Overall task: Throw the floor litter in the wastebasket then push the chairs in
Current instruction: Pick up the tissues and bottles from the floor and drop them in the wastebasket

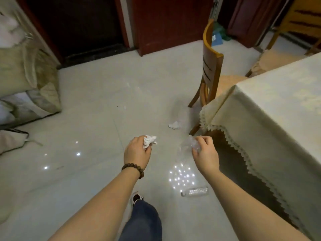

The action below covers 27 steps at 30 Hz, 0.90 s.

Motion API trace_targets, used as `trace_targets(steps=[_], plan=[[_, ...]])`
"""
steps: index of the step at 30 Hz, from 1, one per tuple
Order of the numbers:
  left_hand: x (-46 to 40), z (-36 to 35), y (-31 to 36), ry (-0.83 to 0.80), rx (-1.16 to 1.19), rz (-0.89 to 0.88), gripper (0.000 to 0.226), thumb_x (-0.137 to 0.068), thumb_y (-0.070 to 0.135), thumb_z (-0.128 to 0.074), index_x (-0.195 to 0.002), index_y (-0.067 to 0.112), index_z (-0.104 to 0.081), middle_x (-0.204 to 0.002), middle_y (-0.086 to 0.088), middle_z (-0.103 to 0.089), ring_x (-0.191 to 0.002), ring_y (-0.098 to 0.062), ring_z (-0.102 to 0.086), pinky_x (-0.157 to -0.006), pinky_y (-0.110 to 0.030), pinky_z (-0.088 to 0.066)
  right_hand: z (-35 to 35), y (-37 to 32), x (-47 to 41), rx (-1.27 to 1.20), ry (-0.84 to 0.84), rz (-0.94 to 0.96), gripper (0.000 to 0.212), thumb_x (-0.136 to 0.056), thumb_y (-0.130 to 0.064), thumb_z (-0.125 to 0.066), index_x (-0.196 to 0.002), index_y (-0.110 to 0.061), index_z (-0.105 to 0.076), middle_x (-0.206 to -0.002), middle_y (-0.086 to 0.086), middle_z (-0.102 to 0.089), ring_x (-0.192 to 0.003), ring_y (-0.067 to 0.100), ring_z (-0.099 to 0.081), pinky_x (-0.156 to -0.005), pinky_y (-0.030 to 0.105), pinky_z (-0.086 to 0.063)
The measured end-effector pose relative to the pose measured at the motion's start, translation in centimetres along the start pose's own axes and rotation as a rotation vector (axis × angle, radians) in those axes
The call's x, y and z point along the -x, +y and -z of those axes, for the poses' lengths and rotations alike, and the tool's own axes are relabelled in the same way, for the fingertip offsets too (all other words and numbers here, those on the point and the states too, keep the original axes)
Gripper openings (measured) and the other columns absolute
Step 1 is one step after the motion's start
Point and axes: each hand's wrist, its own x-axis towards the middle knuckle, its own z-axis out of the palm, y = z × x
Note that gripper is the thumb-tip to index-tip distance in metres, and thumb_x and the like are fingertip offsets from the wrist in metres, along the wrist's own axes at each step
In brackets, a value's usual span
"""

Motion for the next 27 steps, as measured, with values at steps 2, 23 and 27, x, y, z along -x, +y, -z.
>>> trace_targets(steps=[2, 23, 27], plan=[[-4.6, 2.1, -2.4, 0.006, -0.023, 0.003, 0.021, -0.087, 0.022, -0.060, -0.107, 0.017, -0.064, -0.111, -0.005, -0.064, -0.103, -0.026, -0.058, -0.086, -0.036, -0.047, -2.4, -3.3, -3.6, 0.022, -0.008, 0.013, 0.038, -0.084, -0.017, -0.064, -0.120, -0.016, -0.054, -0.121, 0.007, -0.047, -0.096, 0.026, -0.057, -0.082, 0.043, -0.052], [-44.6, 5.0, -6.2, -0.020, -0.093, -0.069, 0.027, -0.092, 0.031, -0.054, -0.114, 0.018, -0.060, -0.110, -0.003, -0.063, -0.098, -0.023, -0.057, -0.082, -0.040, -0.051, -12.7, -17.3, -38.8, 0.013, 0.068, -0.008, 0.037, -0.090, -0.015, -0.057, -0.126, -0.018, -0.050, -0.124, 0.005, -0.045, -0.100, 0.020, -0.054, -0.083, 0.024, -0.043], [-55.7, 3.0, -3.3, -0.038, -0.119, -0.079, 0.028, -0.091, 0.034, -0.053, -0.114, 0.020, -0.062, -0.111, -0.001, -0.064, -0.103, -0.022, -0.055, -0.083, -0.039, -0.050, -12.3, -17.6, -50.1, -0.016, 0.070, -0.008, 0.035, -0.089, -0.013, -0.056, -0.124, -0.015, -0.052, -0.122, 0.006, -0.045, -0.096, 0.021, -0.055, -0.079, 0.024, -0.044]])
